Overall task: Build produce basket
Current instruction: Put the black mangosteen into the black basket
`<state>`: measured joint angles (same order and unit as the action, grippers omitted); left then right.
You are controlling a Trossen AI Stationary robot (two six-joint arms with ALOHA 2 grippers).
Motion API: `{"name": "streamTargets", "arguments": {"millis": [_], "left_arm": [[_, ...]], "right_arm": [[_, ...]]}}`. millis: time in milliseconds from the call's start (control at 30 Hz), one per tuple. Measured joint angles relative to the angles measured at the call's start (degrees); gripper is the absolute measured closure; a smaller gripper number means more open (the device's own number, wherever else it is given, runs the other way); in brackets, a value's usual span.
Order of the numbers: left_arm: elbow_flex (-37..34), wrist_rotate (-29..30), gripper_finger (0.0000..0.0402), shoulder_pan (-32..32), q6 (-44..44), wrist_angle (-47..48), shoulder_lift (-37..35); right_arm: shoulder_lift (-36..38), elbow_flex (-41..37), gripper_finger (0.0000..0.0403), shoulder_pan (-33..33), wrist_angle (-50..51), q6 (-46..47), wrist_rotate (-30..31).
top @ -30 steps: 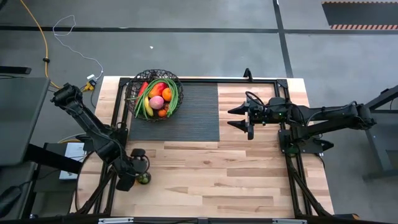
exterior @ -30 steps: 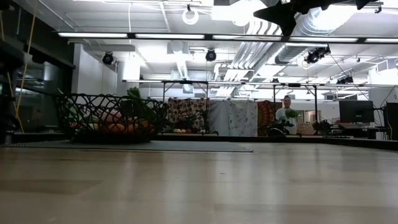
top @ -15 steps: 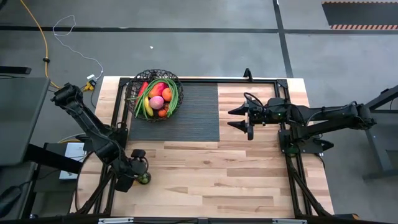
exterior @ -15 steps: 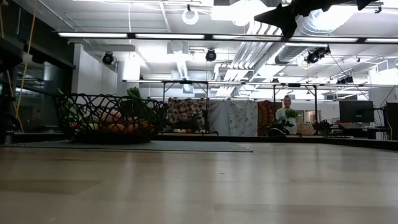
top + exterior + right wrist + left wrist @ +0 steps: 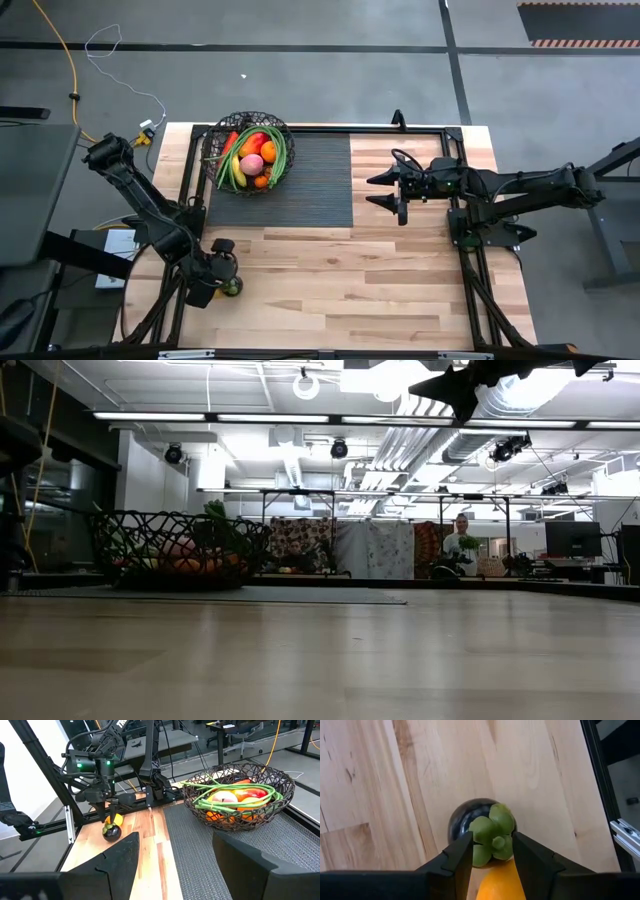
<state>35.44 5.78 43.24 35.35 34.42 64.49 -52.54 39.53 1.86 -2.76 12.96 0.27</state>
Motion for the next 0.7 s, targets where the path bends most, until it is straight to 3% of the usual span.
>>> {"name": "streamTargets", "arguments": {"millis": [333, 533, 700], "left_arm": [[0.0, 0.23, 0.0273, 2.6, 0.37, -1.61, 0.0], [0.0, 4.51, 0.0273, 3.8, 2.43, -1.23, 0.01], [0.04, 4.68, 0.0273, 3.94, 2.51, -1.53, 1.99]], "right_arm": [[0.0, 0.0, 0.016, -0.01, 0.0, 0.01, 0.0], [0.01, 0.0, 0.016, 0.0, 0.0, 0.01, 0.7], [0.01, 0.0, 0.016, -0.01, 0.0, 0.01, 0.76]]}}
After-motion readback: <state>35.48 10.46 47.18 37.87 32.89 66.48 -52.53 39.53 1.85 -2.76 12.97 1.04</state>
